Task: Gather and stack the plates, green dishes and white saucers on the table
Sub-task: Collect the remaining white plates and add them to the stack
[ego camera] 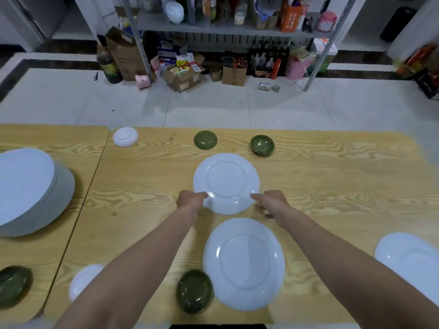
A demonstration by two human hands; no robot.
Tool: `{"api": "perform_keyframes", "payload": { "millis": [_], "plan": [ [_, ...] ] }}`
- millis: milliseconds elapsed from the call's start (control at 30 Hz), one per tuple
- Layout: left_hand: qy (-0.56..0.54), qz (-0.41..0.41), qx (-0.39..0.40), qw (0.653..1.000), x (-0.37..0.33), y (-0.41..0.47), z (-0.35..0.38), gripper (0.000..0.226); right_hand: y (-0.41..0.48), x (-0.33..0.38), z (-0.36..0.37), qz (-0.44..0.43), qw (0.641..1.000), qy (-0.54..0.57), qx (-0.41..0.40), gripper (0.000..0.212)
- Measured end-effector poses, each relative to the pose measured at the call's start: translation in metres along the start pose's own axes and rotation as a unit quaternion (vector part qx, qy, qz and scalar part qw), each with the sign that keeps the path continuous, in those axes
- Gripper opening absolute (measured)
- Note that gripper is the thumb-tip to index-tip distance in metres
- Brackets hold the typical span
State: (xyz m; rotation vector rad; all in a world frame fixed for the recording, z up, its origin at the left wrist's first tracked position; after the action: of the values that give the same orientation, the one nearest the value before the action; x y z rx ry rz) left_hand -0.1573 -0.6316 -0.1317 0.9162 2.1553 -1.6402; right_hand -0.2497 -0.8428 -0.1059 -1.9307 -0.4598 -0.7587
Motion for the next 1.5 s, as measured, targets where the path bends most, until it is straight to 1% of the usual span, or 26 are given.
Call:
{"api": "perform_keyframes", "payload": {
  "millis": [67, 167, 300, 367, 400, 467, 533, 633, 733, 800, 867, 1033, 1133, 1300, 1400, 1500],
  "plan": [
    [-0.015, -0.026, -0.022, 0.999, 0.002, 0.011, 0.006, 0.037, 0.016, -0.001, 0.001, 0.02, 1.0, -0.017, 0.001, 0.029],
    [-0.017, -0.032, -0.051, 0.998, -0.002, 0.024, 0.014, 0.05, 0.036, -0.001, 0.003, 0.021, 1.0, -0.009, -0.01, 0.035],
    [0.023, -0.016, -0.07, 0.997, -0.019, 0.035, 0.023, 0.073, 0.061, 0.008, 0.005, 0.004, 1.0, 0.011, -0.023, 0.04],
    [0.05, -0.018, -0.071, 0.996, -0.026, 0.042, 0.027, 0.083, 0.073, 0.015, 0.006, 0.003, 1.0, 0.002, -0.017, 0.037],
    [0.067, -0.021, -0.073, 0.995, -0.029, 0.044, 0.029, 0.086, 0.079, 0.017, 0.006, 0.004, 1.0, -0.005, -0.013, 0.041],
    [0.094, -0.028, -0.079, 0.992, -0.031, 0.051, 0.032, 0.088, 0.088, 0.02, 0.007, 0.017, 1.0, -0.019, -0.014, 0.061],
    [0.096, -0.042, -0.082, 0.991, -0.033, 0.054, 0.033, 0.088, 0.095, 0.021, 0.009, 0.023, 0.999, -0.027, -0.026, 0.066],
    [0.073, -0.062, -0.072, 0.993, -0.035, 0.061, 0.032, 0.088, 0.103, 0.024, 0.009, 0.038, 0.999, -0.011, -0.028, 0.062],
    [0.047, -0.079, -0.056, 0.994, -0.038, 0.063, 0.032, 0.092, 0.11, 0.029, 0.006, 0.053, 0.998, 0.011, -0.015, 0.048],
    [0.033, -0.082, -0.046, 0.995, -0.039, 0.063, 0.031, 0.095, 0.113, 0.032, 0.005, 0.054, 0.998, 0.018, -0.01, 0.043],
    [0.017, -0.077, -0.04, 0.996, -0.04, 0.063, 0.029, 0.092, 0.114, 0.035, 0.005, 0.05, 0.999, 0.018, -0.005, 0.045],
    [0.002, -0.068, -0.012, 0.998, -0.042, 0.053, 0.023, 0.077, 0.106, 0.042, 0.008, 0.02, 1.0, 0.02, -0.012, 0.059],
    [-0.012, -0.043, -0.013, 0.999, -0.045, 0.045, 0.019, 0.071, 0.095, 0.046, 0.006, -0.011, 1.0, 0.021, -0.021, 0.051],
    [-0.054, 0.029, -0.042, 0.997, -0.056, 0.023, 0.012, 0.055, 0.071, 0.06, 0.005, -0.073, 0.995, 0.063, -0.036, 0.054],
    [-0.083, 0.059, -0.046, 0.994, -0.062, 0.009, 0.008, 0.037, 0.057, 0.071, 0.005, -0.092, 0.987, 0.125, -0.045, 0.038],
    [-0.104, 0.071, -0.045, 0.991, -0.067, -0.006, 0.004, 0.024, 0.045, 0.08, 0.006, -0.101, 0.98, 0.156, -0.067, 0.047]
  ]
}}
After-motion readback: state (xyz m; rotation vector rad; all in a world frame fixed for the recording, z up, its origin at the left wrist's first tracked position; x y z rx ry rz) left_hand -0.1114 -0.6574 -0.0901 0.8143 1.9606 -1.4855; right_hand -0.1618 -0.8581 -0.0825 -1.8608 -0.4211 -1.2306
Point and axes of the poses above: each hand's wrist, its own y-axis towards the middle knuckle, its own z-axis out of the palm, x = y × z, the point moved 1 cm from there along y, towards the middle knuckle, and after that the axes turned 5 degrees about -z, right-handed, at the moved point
